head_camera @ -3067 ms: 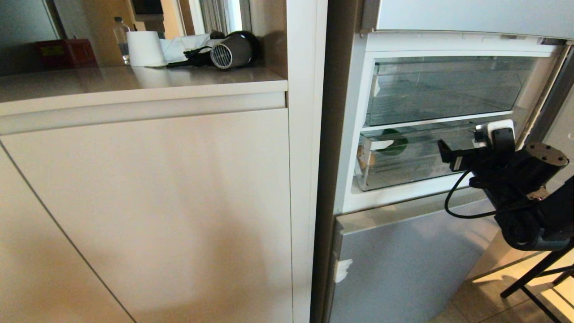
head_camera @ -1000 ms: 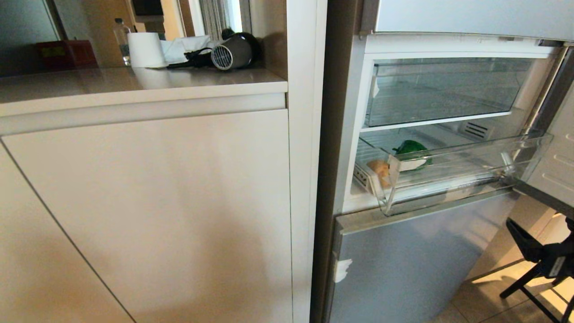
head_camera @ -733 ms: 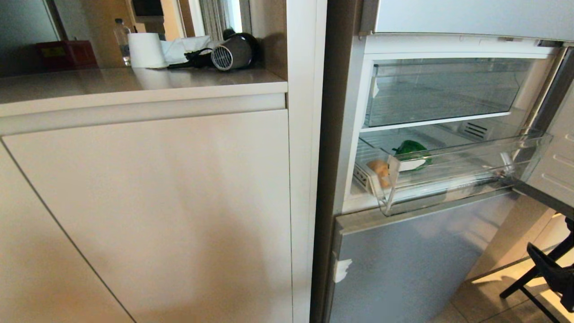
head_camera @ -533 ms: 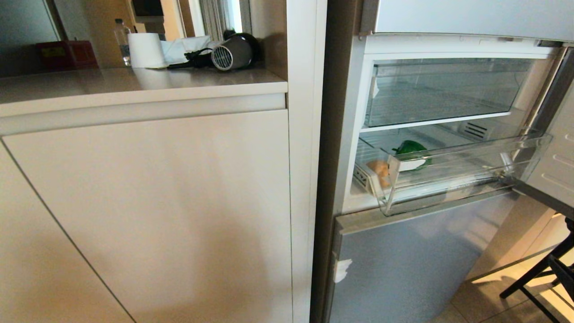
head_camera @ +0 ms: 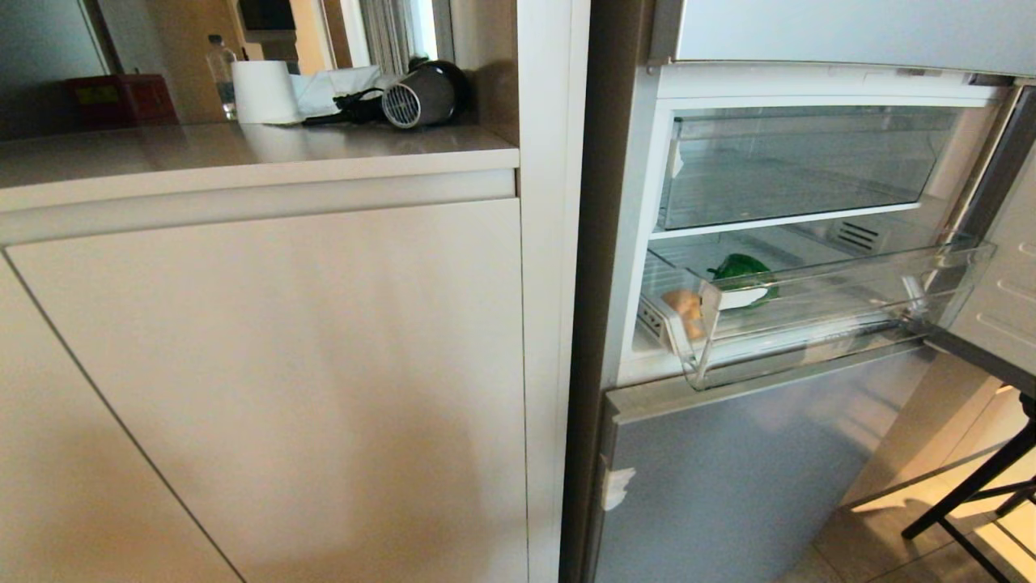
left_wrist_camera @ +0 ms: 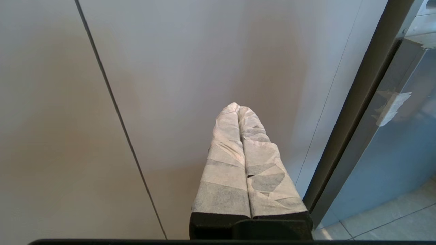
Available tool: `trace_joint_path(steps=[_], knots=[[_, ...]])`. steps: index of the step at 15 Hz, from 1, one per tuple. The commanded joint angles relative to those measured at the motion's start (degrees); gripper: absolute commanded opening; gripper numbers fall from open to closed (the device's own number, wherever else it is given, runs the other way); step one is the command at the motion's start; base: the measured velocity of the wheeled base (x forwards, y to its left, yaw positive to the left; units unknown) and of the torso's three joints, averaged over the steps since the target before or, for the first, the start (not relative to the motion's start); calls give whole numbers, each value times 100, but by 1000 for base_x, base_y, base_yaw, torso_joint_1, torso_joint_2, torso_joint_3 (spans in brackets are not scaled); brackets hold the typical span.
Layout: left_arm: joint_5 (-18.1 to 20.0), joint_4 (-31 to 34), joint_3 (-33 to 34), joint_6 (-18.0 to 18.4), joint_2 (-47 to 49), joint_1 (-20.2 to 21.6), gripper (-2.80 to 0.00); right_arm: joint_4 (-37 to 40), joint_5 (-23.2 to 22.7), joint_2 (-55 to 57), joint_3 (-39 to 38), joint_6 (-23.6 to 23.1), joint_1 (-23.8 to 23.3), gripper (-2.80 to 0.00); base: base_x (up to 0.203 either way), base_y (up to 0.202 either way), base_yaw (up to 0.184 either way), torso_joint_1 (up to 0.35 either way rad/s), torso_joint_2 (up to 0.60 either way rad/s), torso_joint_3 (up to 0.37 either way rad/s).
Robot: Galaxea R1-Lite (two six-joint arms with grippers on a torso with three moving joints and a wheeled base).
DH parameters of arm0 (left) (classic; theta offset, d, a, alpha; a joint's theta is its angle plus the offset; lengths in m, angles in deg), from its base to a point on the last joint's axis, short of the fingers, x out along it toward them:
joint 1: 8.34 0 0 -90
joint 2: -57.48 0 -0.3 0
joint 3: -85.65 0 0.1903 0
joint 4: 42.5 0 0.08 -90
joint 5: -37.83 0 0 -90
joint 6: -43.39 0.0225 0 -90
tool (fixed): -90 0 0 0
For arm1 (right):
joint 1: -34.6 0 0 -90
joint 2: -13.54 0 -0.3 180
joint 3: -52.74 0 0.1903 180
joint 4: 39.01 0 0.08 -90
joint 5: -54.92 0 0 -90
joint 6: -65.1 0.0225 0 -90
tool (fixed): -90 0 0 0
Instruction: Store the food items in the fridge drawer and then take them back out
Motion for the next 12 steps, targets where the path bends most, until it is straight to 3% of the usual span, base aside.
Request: trace_joint_path(steps=[1,2,4,6,8,12], knots=[[2,-2,62,-1,-11,1,-280,380,-64,-547,-110,193,1,-280,0,0,0,0,0,0],[2,-2,62,-1,-11,1,-280,409,-116,-543,-125,543,21,-280,0,0,0,0,0,0],[2,-2,62,-1,-11,1,-280,432,-113,-717,-126,810,502,-280,0,0,0,0,0,0],[2,-2,62,-1,-11,1,-280,446,-66,-1023,-122,969,658,-280,0,0,0,0,0,0],[2,-2,62,-1,-11,1,-280,523,217,-1414,-134,770,593,-280,0,0,0,0,0,0],[2,-2,62,-1,-11,1,-280,1179,158,-2142,19,229,502,-280,0,0,0,0,0,0]])
